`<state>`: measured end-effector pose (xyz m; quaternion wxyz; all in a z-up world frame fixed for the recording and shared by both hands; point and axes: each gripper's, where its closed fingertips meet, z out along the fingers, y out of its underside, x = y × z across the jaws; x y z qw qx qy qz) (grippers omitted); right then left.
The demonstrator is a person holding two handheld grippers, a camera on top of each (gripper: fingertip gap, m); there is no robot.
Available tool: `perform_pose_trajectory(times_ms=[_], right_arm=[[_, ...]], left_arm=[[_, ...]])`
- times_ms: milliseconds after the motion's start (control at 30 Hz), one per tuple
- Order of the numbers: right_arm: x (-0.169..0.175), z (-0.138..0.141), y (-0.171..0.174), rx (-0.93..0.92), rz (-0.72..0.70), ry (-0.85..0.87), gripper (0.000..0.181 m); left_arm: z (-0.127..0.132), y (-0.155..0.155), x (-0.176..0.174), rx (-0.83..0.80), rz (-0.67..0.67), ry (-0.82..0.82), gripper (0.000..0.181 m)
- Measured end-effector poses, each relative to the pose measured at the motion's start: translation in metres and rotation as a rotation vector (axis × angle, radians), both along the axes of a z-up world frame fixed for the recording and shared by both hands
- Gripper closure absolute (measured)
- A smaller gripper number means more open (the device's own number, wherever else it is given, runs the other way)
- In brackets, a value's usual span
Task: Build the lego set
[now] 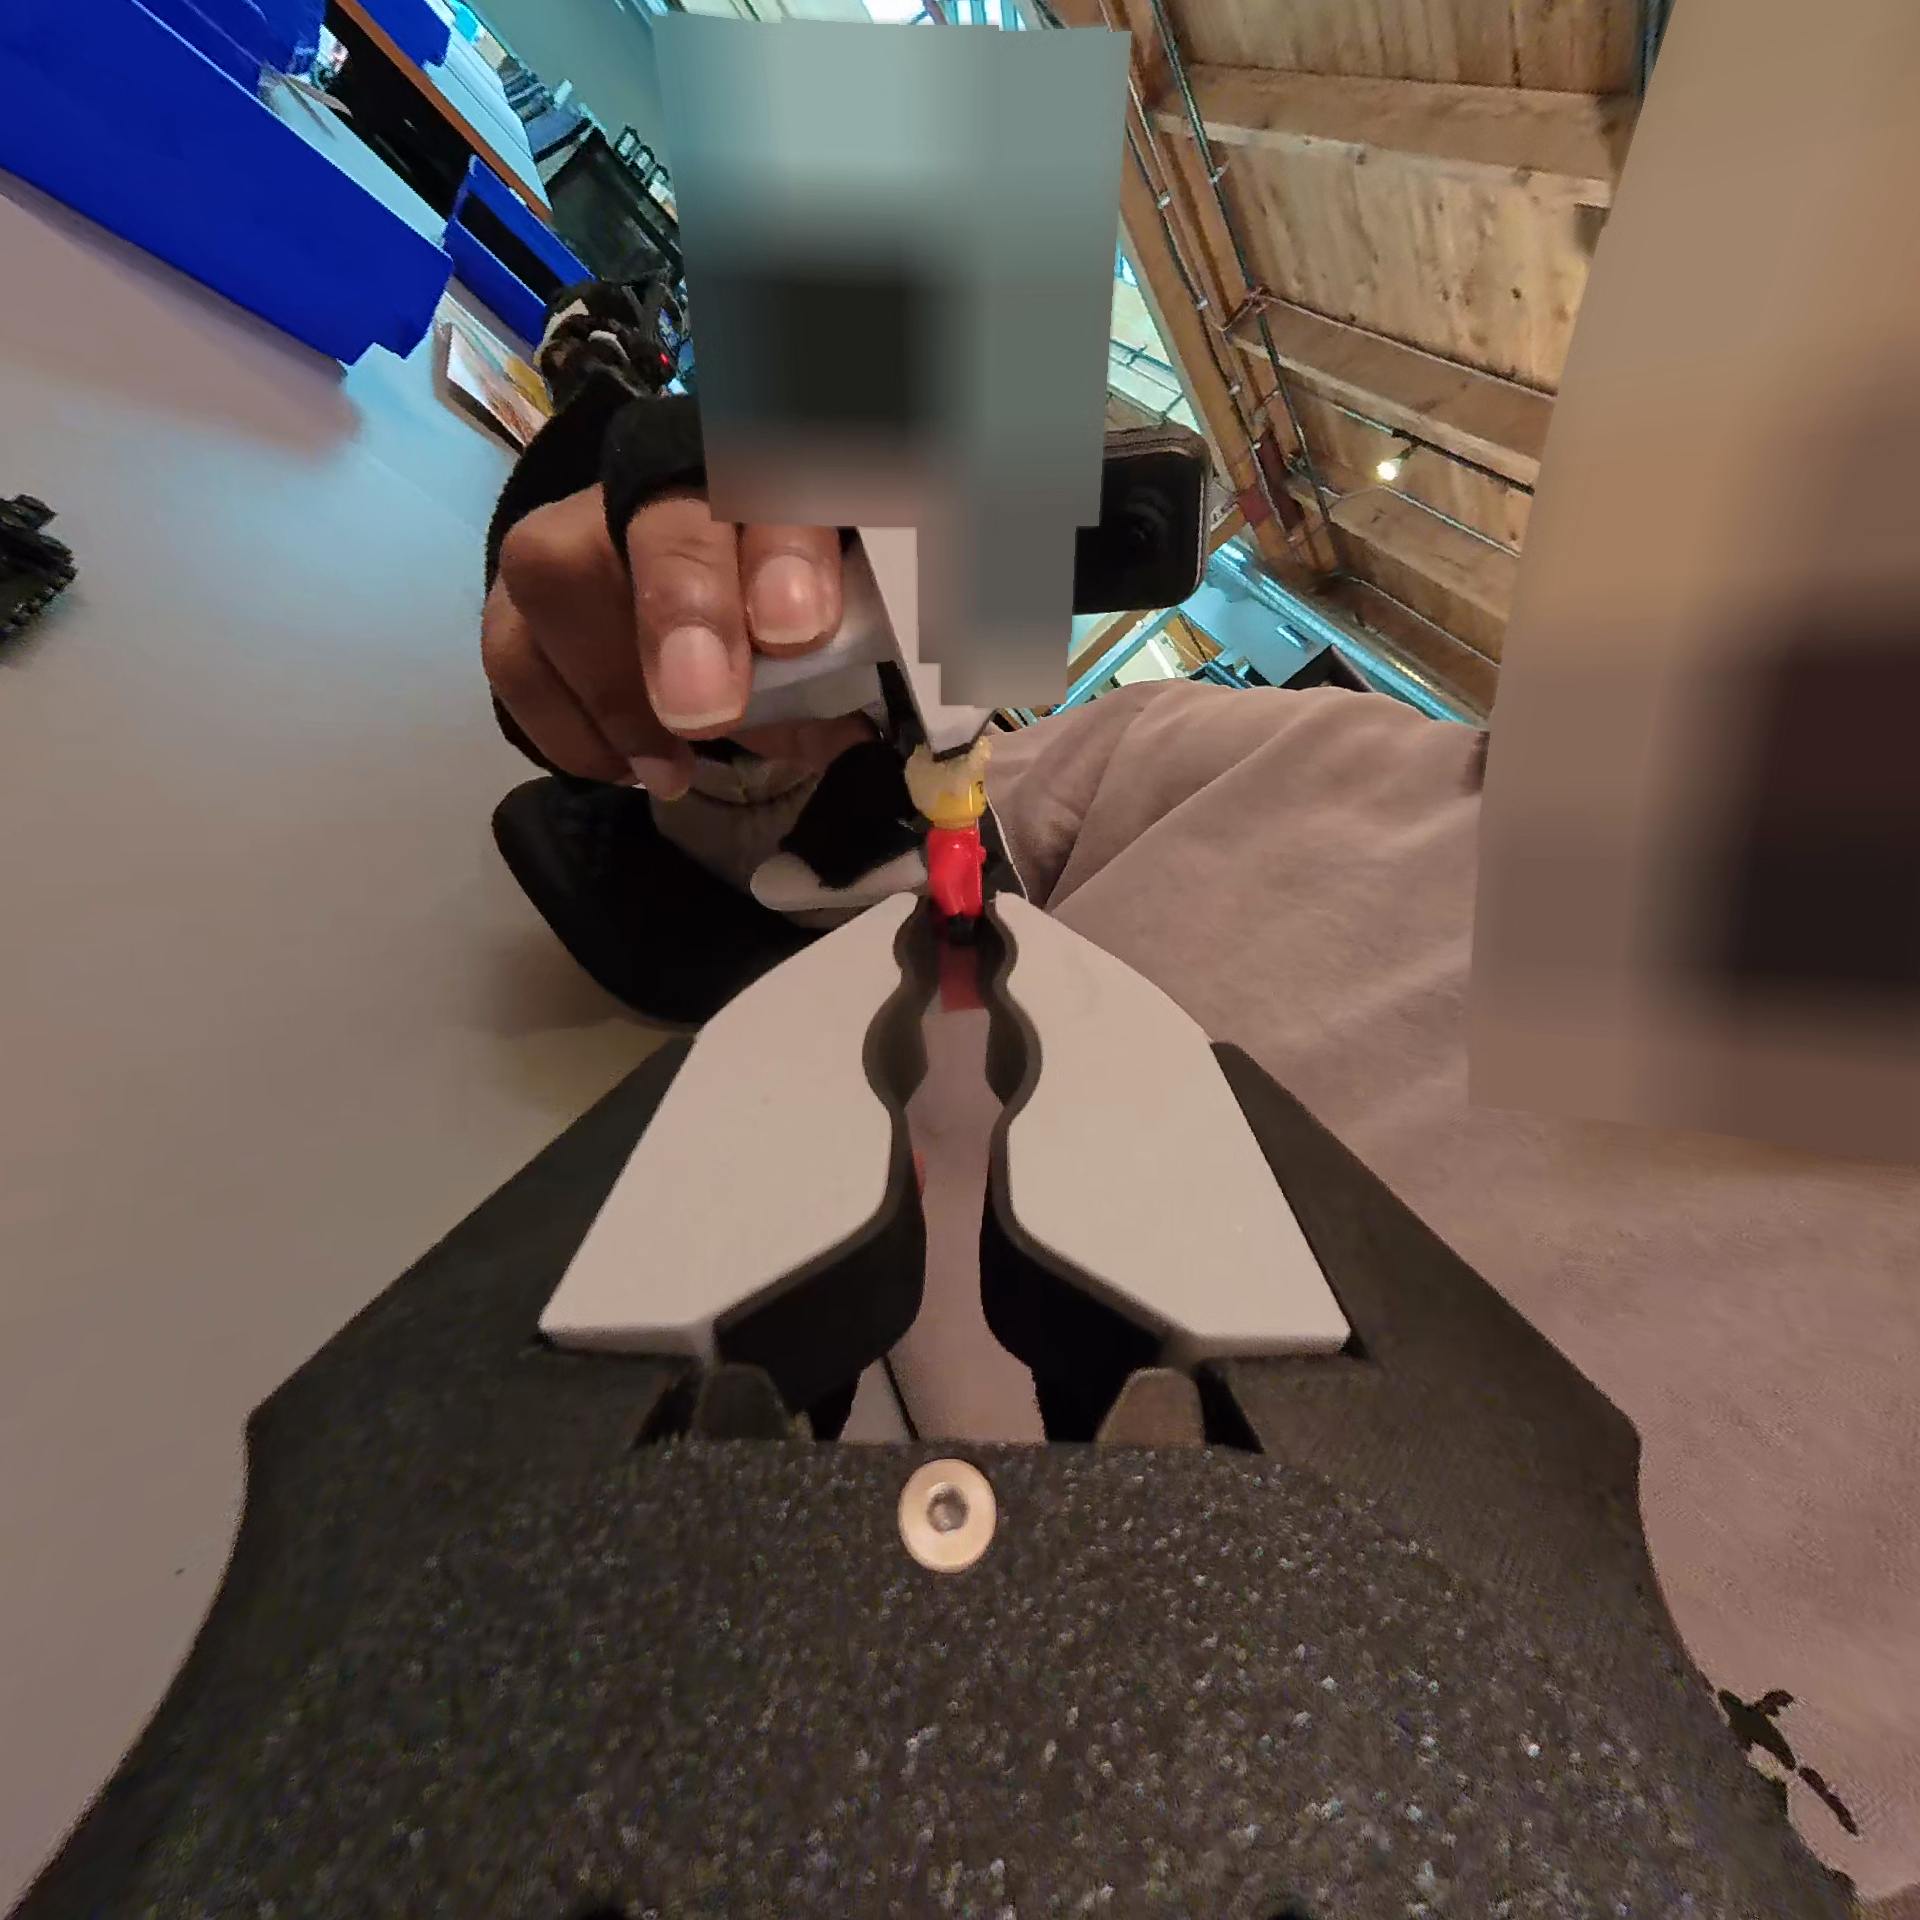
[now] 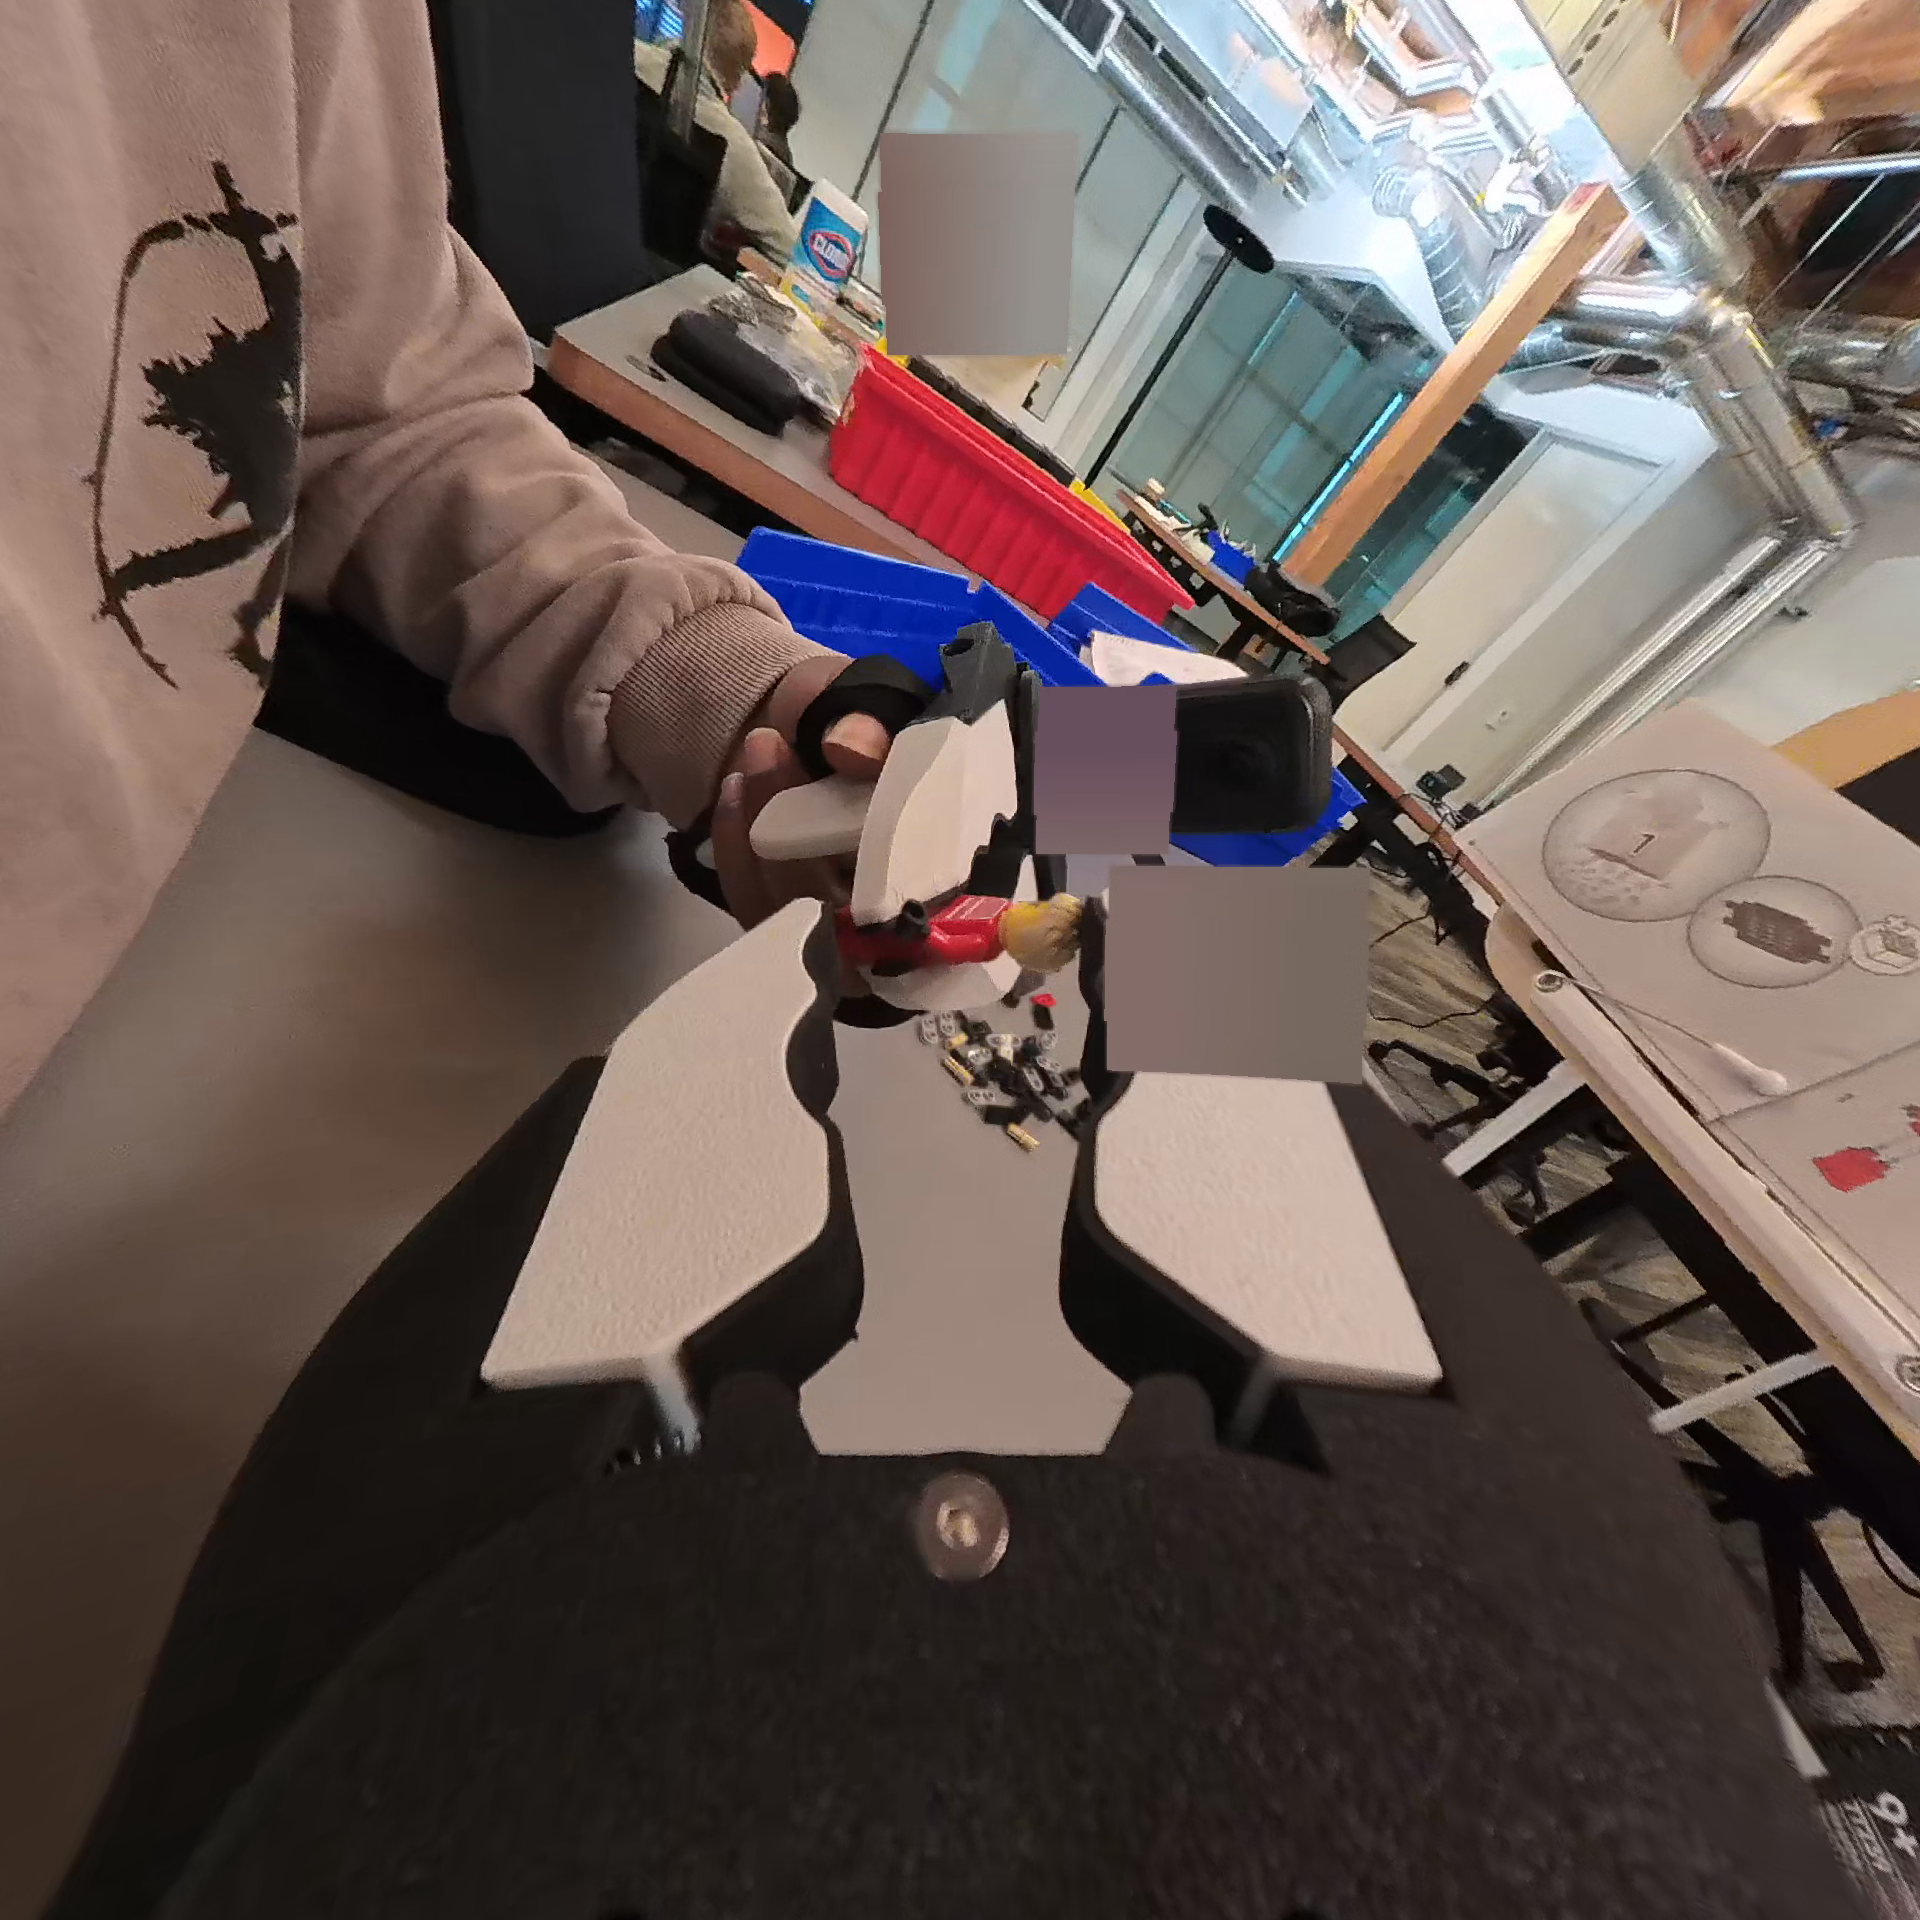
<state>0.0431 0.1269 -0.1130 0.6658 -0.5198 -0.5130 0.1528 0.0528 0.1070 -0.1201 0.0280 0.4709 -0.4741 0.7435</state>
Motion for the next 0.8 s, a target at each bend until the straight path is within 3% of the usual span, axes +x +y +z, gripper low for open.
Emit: perform_pose_trajectory(times_ms=[300,500,667,800], right_arm=[[0.005,-0.003,0.012,0.020,-0.061,0.007,0.136],[0.027,0.007,0.019,-0.424,0.086,0.334,0.137],[0.031,-0.017,0.038,-0.778,0.016,0.383,0.145],[0.028,-0.025,0.038,-0.862,0.031,0.397,0.158]], left_arm=[[-0.004,0.010,0.006,0.035,0.069,0.013,0.175],[-0.021,0.038,0.009,0.417,0.276,0.047,0.174],[-0.043,0.047,0.014,0.737,0.369,0.102,0.174],[-0.054,0.051,0.016,0.867,0.396,0.126,0.174]])
